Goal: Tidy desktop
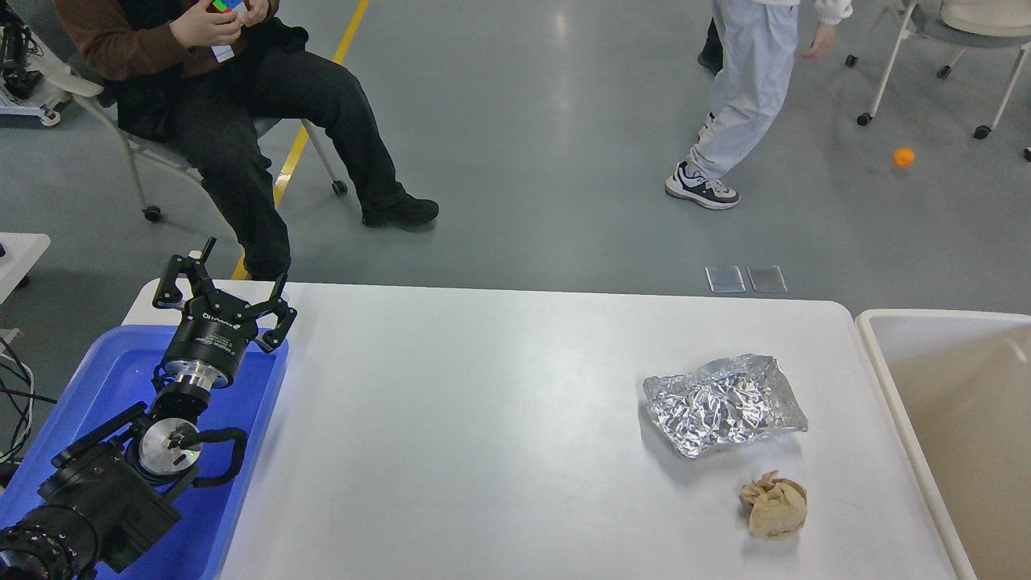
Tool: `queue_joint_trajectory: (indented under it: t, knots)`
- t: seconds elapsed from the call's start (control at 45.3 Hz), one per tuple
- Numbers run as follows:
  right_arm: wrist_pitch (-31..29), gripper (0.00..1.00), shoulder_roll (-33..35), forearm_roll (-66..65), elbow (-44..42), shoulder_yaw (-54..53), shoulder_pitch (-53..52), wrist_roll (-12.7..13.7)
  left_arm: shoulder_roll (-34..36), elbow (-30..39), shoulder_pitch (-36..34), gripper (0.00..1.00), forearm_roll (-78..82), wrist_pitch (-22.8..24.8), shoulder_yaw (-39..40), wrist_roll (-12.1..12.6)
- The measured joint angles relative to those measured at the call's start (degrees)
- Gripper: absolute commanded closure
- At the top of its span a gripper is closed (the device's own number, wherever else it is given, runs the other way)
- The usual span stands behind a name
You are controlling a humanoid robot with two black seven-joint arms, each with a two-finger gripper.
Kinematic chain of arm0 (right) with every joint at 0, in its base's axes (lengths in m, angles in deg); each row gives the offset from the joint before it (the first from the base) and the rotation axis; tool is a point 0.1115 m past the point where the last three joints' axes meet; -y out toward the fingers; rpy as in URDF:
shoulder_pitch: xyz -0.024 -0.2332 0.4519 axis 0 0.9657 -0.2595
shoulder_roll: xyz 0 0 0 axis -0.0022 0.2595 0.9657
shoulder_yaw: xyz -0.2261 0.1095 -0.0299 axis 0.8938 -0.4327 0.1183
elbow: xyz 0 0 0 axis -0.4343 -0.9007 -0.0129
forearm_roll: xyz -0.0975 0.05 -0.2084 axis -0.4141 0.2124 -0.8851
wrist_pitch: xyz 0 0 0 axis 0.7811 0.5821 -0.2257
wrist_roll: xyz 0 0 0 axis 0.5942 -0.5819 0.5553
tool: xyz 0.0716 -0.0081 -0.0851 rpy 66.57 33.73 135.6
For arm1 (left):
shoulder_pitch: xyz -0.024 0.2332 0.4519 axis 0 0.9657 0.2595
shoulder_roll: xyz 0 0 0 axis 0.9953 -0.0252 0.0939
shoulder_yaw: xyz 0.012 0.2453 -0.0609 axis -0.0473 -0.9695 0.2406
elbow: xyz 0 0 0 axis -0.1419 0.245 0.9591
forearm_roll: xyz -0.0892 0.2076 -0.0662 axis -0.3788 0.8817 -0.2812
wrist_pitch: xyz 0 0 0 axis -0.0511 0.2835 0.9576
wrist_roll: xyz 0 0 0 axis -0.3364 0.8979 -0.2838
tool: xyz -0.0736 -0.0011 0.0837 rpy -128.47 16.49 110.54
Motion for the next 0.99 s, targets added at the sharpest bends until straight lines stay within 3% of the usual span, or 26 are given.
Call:
queue_joint_trajectory:
  t: [0.044,0.529,0.772,0.993]
  knots:
    - [0.0,0.0,-0.4,0.0,-0.2,-0.3,0.1,0.0,0.0,0.0,0.0,0.0,0.0,0.0,0.0,0.0]
    - [-1.3,0.01,-0.5,0.5,-0.8,-6.1,-3.7,0.1,0.0,0.0,0.0,0.0,0.0,0.0,0.0,0.0]
    - [-12.1,0.01,3.8,0.8,-0.4,-21.7,-9.3,0.5,0.0,0.0,0.0,0.0,0.0,0.0,0.0,0.0]
    - [-21.0,0.01,5.1,0.9,2.1,-29.7,-12.9,0.7,0.0,0.0,0.0,0.0,0.0,0.0,0.0,0.0]
